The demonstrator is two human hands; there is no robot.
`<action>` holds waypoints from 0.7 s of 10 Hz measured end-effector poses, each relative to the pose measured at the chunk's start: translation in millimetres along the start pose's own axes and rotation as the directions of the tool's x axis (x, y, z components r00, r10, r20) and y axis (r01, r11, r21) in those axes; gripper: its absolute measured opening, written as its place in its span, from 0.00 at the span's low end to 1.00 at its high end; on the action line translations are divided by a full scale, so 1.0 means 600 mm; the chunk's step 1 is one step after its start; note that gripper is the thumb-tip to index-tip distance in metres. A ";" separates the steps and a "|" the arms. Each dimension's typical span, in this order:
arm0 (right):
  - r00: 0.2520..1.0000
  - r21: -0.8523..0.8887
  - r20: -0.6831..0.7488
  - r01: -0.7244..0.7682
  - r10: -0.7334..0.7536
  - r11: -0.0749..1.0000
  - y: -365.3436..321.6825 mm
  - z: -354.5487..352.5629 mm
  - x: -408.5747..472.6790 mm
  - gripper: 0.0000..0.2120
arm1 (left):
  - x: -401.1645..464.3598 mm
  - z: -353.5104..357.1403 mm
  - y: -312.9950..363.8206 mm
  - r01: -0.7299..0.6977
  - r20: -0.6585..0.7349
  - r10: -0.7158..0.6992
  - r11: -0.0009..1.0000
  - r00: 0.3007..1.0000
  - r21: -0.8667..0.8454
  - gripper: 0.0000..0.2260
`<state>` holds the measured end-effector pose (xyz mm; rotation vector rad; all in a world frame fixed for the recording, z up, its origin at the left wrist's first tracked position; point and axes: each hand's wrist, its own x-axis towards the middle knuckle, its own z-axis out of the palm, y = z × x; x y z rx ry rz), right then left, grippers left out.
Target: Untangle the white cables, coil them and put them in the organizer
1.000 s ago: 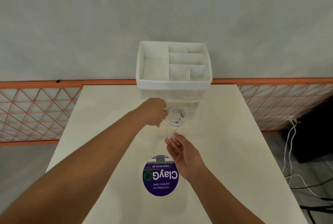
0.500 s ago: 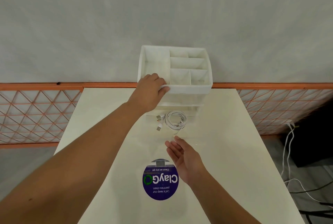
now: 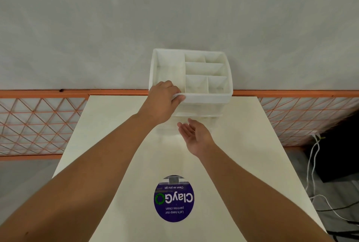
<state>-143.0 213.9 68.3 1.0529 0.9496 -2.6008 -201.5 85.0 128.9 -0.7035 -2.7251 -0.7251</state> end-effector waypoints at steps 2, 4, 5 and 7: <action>1.000 -0.013 -0.001 0.000 0.000 1.000 -0.018 0.002 0.016 0.05 | 0.001 -0.001 -0.002 -0.005 -0.002 0.005 1.000 1.000 0.003 0.12; 0.999 -0.142 -0.029 -0.029 0.025 0.989 -0.008 -0.019 -0.008 0.04 | -0.001 -0.011 0.007 0.012 0.063 -0.015 0.999 0.998 0.046 0.14; 0.999 -0.238 -0.027 -0.038 0.032 0.971 -0.002 -0.034 -0.041 0.05 | -0.001 -0.030 0.017 0.031 0.189 -0.050 0.994 0.981 0.102 0.16; 0.991 -0.433 0.106 0.117 -0.079 0.894 -0.062 -0.021 -0.145 0.02 | -0.015 -0.103 0.040 0.069 0.300 -0.082 0.996 0.951 0.052 0.31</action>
